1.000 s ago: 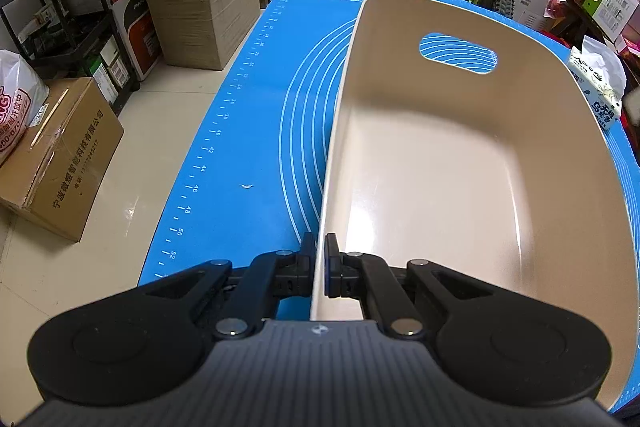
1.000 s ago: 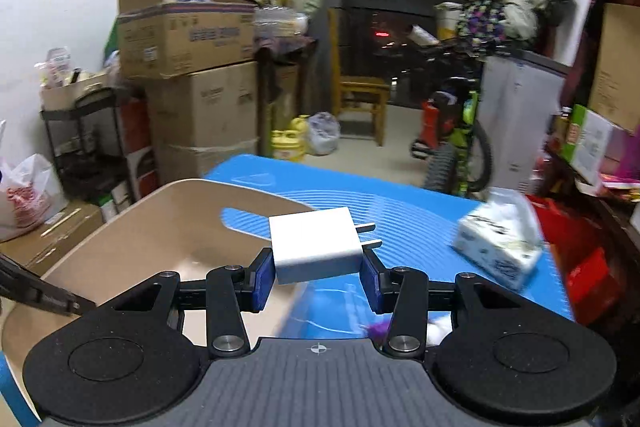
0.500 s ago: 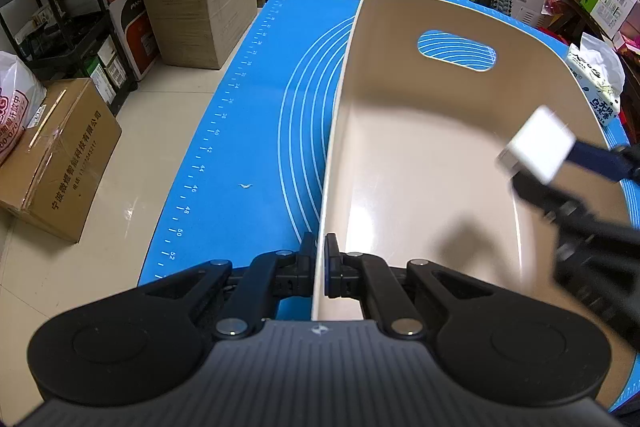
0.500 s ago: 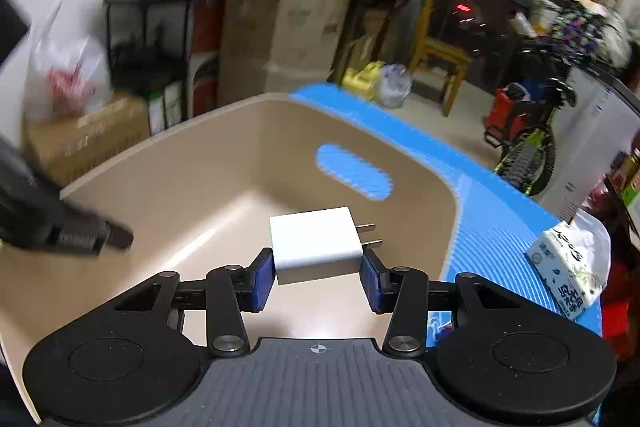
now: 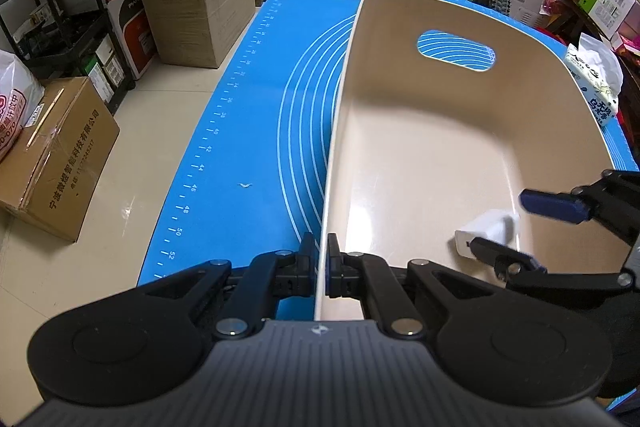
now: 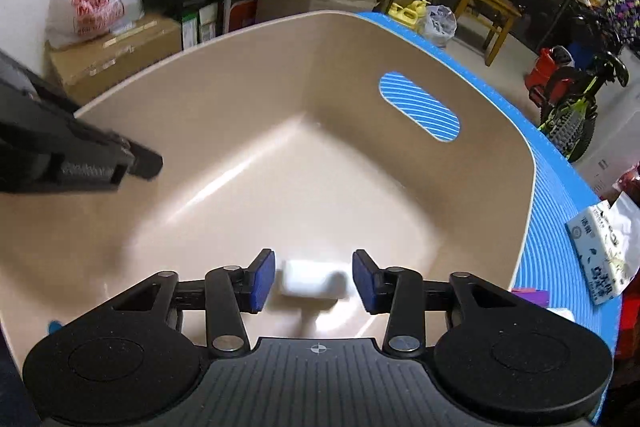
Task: Organize rigid objects
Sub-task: 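Carry the charger into the basket with the right gripper and release, then lower the right gripper onto the black TV remote and grasp it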
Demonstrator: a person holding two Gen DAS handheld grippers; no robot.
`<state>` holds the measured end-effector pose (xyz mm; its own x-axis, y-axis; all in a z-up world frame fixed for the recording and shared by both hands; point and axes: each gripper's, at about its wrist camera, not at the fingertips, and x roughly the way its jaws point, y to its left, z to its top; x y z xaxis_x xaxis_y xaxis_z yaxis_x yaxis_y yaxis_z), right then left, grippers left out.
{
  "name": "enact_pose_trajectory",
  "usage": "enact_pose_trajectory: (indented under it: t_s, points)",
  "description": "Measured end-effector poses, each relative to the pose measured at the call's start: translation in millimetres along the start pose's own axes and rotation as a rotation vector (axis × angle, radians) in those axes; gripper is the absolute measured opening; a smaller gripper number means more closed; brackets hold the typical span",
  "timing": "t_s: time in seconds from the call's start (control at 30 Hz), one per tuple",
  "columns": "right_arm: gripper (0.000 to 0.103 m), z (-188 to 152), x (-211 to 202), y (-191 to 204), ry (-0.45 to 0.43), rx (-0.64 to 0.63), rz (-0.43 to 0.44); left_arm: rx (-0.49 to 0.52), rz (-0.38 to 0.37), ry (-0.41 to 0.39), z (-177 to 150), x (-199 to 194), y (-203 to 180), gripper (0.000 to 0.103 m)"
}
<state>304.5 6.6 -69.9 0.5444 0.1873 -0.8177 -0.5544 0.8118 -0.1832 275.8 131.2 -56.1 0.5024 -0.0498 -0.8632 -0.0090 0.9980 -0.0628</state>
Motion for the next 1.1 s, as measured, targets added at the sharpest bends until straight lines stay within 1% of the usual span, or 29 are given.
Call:
enact_pose_trajectory:
  t_s: [0.07, 0.1, 0.2, 0.27, 0.43, 0.53, 0.63, 0.7, 0.77, 0.9, 0.97, 1.1]
  points:
    - [0.068, 0, -3, -2, -0.018, 0.016, -0.005, 0.0, 0.0, 0.0, 0, 0, 0, 0.006]
    - [0.069, -1, -6, -4, -0.03, 0.026, -0.003, 0.0, 0.0, 0.0, 0, 0, 0, 0.006]
    - [0.07, -4, -18, -16, -0.076, 0.08, -0.008, 0.002, -0.001, 0.0, 0, 0, 0, 0.006]
    - [0.07, -8, -28, -28, -0.107, 0.127, 0.003, 0.006, 0.001, -0.001, 0, 0, -1, 0.006]
    - [0.07, -20, -60, -64, -0.206, 0.238, -0.015, 0.007, 0.001, 0.0, -1, 0, -1, 0.006]
    - [0.07, -33, -80, -89, -0.275, 0.3, -0.042, 0.011, 0.008, 0.0, -1, 1, -1, 0.006]
    - [0.073, -50, -95, -110, -0.309, 0.34, -0.092, 0.02, 0.014, 0.003, -1, 1, -2, 0.006]
    - [0.079, -63, -99, -125, -0.307, 0.355, -0.141, 0.023, 0.013, 0.006, -1, 1, -2, 0.006]
    - [0.079, -76, -98, -136, -0.281, 0.372, -0.183, 0.019, 0.01, 0.007, -1, 1, -1, 0.006]
    - [0.081, -101, -80, -155, -0.196, 0.392, -0.235, 0.028, 0.019, 0.009, -1, 0, -3, 0.006]
    - [0.081, -110, -67, -161, -0.155, 0.4, -0.242, 0.029, 0.02, 0.01, -1, 1, -3, 0.006]
    - [0.081, -125, -45, -166, -0.084, 0.459, -0.216, 0.028, 0.024, 0.012, 0, 1, -4, 0.006]
